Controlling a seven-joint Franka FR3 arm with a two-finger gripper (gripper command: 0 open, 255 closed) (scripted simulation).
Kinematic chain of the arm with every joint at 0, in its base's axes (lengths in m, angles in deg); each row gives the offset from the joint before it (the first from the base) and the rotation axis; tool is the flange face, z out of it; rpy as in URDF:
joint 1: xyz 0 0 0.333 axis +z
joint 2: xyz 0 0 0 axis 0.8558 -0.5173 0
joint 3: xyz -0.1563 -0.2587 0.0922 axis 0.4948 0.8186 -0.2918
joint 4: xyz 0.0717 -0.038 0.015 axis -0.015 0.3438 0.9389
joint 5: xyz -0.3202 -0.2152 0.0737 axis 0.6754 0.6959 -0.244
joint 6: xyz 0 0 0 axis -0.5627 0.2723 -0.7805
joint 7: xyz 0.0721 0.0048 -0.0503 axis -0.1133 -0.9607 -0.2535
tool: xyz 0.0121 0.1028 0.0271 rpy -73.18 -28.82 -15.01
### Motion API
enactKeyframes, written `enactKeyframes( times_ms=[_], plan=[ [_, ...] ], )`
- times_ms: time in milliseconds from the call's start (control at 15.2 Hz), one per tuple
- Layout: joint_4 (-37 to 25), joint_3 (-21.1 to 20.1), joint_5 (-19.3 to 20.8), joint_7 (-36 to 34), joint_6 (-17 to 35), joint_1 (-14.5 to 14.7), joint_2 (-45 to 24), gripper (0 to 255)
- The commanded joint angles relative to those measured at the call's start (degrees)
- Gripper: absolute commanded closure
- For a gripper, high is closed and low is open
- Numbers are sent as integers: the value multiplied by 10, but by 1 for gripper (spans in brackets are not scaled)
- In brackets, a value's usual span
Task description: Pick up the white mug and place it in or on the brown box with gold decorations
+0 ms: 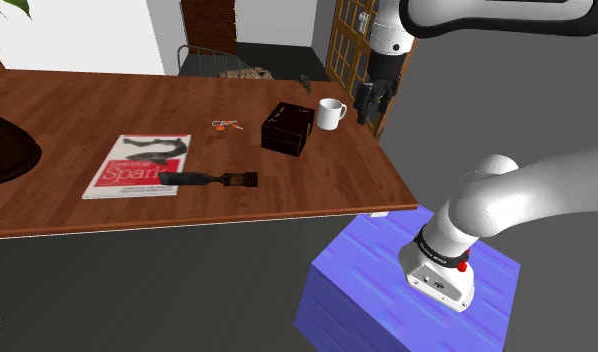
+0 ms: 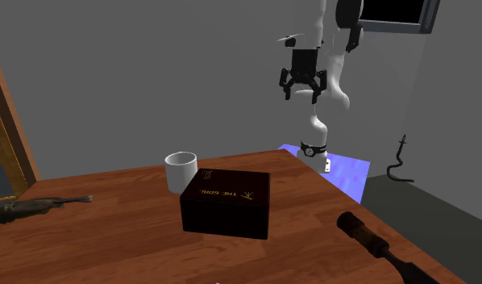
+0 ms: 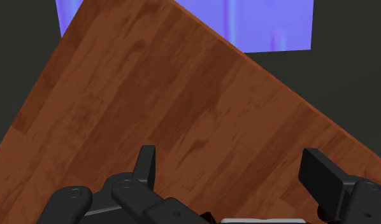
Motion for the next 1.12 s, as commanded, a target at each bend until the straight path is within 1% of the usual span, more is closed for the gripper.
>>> enactKeyframes(
  times_ms=[0,264,528,792,1056],
  plan=[
    [0,0,0,0,0,0,0,0],
    [-5,28,21,36,64,-14,-60,0],
    [-22,55,36,69,123,-25,-129,0],
    [-52,80,43,103,177,-34,-204,0],
    [-95,103,41,138,222,-42,-283,0]
  ],
)
